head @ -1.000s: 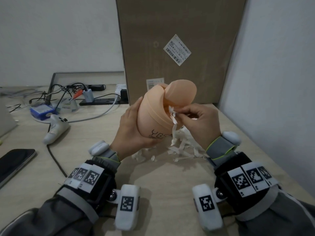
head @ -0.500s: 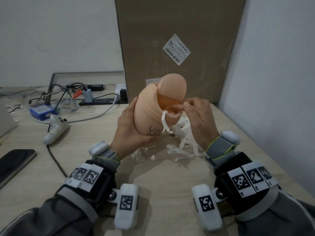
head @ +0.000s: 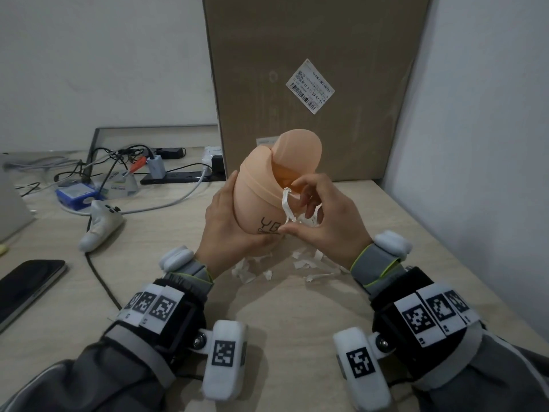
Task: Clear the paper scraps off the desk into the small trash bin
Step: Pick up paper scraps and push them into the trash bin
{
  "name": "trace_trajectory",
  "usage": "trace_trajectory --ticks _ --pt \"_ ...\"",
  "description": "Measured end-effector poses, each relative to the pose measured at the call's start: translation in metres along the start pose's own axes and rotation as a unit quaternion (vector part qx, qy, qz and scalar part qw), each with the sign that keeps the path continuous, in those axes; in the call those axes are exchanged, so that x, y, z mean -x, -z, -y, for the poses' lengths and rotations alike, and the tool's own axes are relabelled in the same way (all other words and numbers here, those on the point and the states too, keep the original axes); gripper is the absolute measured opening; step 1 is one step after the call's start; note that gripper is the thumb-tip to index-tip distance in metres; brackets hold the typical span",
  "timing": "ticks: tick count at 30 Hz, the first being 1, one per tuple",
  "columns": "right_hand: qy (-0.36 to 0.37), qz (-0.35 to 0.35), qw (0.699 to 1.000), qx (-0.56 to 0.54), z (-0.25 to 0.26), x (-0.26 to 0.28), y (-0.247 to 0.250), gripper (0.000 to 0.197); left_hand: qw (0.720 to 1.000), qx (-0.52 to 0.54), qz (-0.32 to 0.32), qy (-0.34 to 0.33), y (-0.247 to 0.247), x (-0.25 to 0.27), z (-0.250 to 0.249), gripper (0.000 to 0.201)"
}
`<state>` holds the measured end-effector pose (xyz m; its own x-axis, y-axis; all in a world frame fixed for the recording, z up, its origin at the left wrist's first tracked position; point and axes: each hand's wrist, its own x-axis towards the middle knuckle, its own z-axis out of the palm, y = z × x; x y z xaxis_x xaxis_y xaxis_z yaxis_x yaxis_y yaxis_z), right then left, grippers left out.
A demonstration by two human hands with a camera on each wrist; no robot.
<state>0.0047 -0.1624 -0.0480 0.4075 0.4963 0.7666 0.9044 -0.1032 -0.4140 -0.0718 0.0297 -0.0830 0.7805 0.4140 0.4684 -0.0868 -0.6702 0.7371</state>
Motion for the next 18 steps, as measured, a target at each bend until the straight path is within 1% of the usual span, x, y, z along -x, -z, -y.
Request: trace_trajectory --ticks 2,5,7,9,11,13,16,18 --pt "0.024 -0.013 0.999 0.028 -0.001 0.0 -0.001 0.052 1.0 0.003 0.004 0.001 -0.002 0.001 -0.002 0.142" --pt "0.075 -0.041 0.995 0.05 -0.004 -0.001 -0.002 0.024 1.0 0.017 0.007 0.002 -0.003 0.001 -0.005 0.142" --pt "0.114 -0.055 0.992 0.03 -0.004 -0.001 -0.002 0.008 1.0 0.024 0.004 0.002 -0.002 0.002 -0.006 0.143" --pt "0.127 -0.079 0.989 0.008 -0.003 -0.001 -0.001 0.008 0.999 0.034 0.003 -0.001 -0.002 0.002 -0.006 0.143" --pt "0.111 -0.108 0.988 -0.023 0.0 -0.001 0.001 0.004 0.999 0.039 0.003 -0.002 -0.002 0.002 -0.005 0.142" --pt "0.083 -0.153 0.984 -0.049 0.0 -0.003 0.005 0.008 1.0 0.021 0.007 -0.005 -0.001 0.001 -0.004 0.141" --pt "0.053 -0.201 0.978 -0.03 -0.003 -0.005 0.009 0.006 1.0 -0.004 0.02 -0.021 -0.001 0.001 -0.002 0.136" --pt "0.045 -0.197 0.979 -0.018 -0.006 -0.005 0.01 0.004 0.998 -0.018 0.034 -0.041 0.0 0.003 -0.004 0.133"
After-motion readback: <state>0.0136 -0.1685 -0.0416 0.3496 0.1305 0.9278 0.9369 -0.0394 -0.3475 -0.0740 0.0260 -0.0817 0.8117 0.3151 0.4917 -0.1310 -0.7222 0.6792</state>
